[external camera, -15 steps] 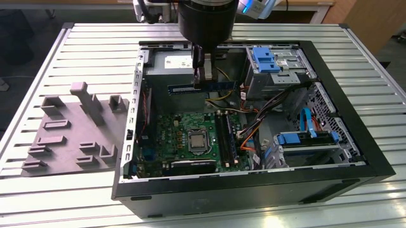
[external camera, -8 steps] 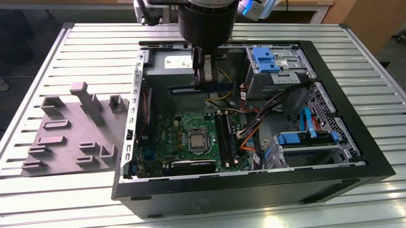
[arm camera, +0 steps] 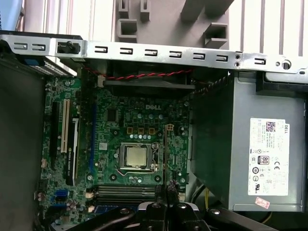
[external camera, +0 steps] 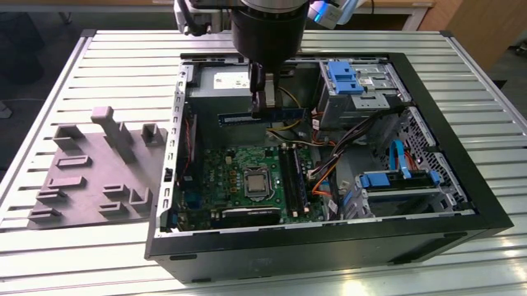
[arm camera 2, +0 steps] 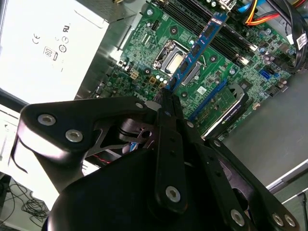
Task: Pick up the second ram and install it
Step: 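Pick up the second ram and move it above second insertion slot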
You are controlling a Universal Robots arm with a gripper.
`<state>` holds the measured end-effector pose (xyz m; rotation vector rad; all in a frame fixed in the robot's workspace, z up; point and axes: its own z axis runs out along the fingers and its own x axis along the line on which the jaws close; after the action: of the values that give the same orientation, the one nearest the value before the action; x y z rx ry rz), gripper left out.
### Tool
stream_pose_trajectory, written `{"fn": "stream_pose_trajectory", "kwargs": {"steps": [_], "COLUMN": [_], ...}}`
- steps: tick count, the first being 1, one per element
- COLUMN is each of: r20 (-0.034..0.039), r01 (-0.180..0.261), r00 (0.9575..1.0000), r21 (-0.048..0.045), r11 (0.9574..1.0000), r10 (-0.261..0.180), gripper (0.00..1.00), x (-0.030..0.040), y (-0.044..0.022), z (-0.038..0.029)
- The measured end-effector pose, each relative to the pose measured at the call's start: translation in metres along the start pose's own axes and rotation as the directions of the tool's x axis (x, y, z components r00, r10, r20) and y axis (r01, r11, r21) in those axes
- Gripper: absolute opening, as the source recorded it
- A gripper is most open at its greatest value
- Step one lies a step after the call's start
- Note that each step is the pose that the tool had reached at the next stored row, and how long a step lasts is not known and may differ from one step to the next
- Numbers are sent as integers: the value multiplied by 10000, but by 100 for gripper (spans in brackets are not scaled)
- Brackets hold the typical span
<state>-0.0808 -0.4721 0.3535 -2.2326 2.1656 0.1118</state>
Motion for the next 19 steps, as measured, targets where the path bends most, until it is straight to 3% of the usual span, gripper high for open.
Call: {"fn": "stream_pose_trajectory", "kwargs": {"steps": [19], "r20": [-115], "r01": [-10], "r00": [9999], "r21": [-3], "r11": [10000], "r10": [10], "gripper": [12], "x": [5], "y": [-2], "z": [75]}}
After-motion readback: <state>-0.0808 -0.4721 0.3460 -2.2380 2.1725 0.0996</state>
